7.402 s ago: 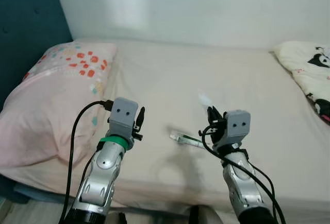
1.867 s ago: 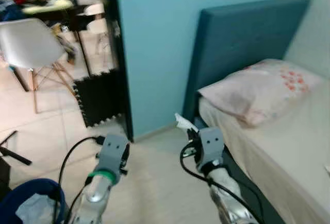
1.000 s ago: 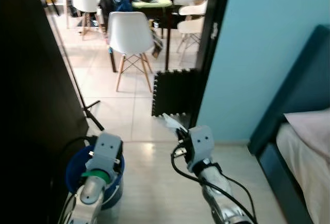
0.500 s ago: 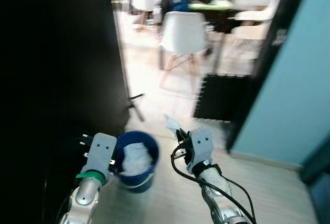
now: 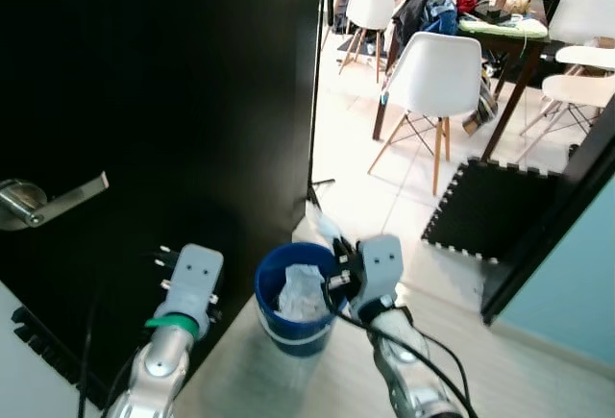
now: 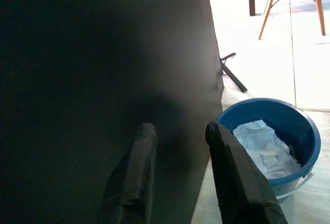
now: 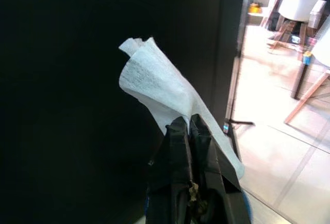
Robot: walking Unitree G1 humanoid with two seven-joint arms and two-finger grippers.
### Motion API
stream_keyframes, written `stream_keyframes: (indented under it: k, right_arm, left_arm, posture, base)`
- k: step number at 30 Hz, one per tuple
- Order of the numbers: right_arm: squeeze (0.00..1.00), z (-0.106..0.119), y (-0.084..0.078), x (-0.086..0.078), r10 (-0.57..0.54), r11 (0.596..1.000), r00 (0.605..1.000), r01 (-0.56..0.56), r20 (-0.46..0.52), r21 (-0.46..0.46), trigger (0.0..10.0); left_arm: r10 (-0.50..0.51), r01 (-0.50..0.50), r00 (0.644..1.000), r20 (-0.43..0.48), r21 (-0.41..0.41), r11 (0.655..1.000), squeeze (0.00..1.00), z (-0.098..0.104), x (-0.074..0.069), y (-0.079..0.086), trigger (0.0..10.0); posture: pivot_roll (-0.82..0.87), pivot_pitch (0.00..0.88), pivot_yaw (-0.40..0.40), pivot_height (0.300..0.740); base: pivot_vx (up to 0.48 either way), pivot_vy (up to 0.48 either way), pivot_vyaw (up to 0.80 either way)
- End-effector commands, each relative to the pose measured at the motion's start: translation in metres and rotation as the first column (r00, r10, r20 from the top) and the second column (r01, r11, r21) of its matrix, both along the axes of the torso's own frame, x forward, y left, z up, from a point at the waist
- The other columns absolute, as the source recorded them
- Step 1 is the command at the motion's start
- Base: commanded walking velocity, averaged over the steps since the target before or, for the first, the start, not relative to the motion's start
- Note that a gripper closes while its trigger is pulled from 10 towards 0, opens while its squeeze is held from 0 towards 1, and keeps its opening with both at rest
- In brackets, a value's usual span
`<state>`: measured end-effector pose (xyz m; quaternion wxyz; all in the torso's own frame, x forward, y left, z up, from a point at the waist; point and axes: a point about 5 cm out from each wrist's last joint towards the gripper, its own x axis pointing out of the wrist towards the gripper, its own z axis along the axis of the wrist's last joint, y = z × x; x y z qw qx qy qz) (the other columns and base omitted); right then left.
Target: Clean up the room
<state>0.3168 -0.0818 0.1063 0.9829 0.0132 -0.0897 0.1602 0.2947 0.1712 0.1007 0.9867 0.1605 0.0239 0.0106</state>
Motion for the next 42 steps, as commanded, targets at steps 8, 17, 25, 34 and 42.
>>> stream_keyframes:
  k: [8, 17, 25, 34, 42]
  right_arm:
    - [0.0, -0.007, -0.006, -0.005, -0.046, 0.999, 0.999, 0.046, -0.016, -0.004, 10.0]
    - [0.0, -0.01, -0.009, -0.003, -0.057, 0.998, 0.998, 0.057, -0.031, -0.001, 10.0]
    - [0.0, -0.008, -0.008, -0.001, -0.071, 0.997, 0.997, 0.071, -0.029, -0.013, 10.0]
    - [0.0, -0.011, -0.013, -0.001, -0.087, 0.995, 0.996, 0.086, -0.034, -0.044, 10.0]
    - [0.0, -0.028, -0.012, -0.003, -0.067, 0.992, 0.992, 0.055, -0.106, -0.116, 10.0]
  left_arm:
    - [-0.037, 0.038, 0.999, -0.021, 0.014, 0.999, 0.0, -0.004, 0.001, -0.006, 10.0]
    - [-0.037, 0.038, 0.999, -0.018, 0.016, 0.999, 0.0, -0.003, 0.003, -0.006, 10.0]
    - [-0.038, 0.039, 0.999, -0.016, 0.018, 0.999, 0.0, -0.003, 0.005, -0.005, 10.0]
    - [-0.055, 0.055, 0.998, -0.023, 0.011, 0.998, 0.0, -0.004, 0.005, -0.007, 10.0]
    - [-0.155, 0.157, 0.98, -0.125, 0.001, 0.988, 0.0, -0.016, -0.001, -0.007, 10.0]
  posture:
    - [-0.04, 0.02, 0.066, 0.74]
    - [-0.02, 0.016, 0.066, 0.74]
    - [-0.03, 0.009, 0.06, 0.74]
    - [-0.04, 0.01, 0.065, 0.74]
    - [-0.03, 0.014, 0.072, 0.74]
  base:
    - [0.457, 0.0, 0.0]
    - [0.455, 0.0, 0.0]
    - [0.454, 0.0, 0.0]
    - [0.451, 0.0, 0.0]
    - [0.343, 0.0, 0.0]
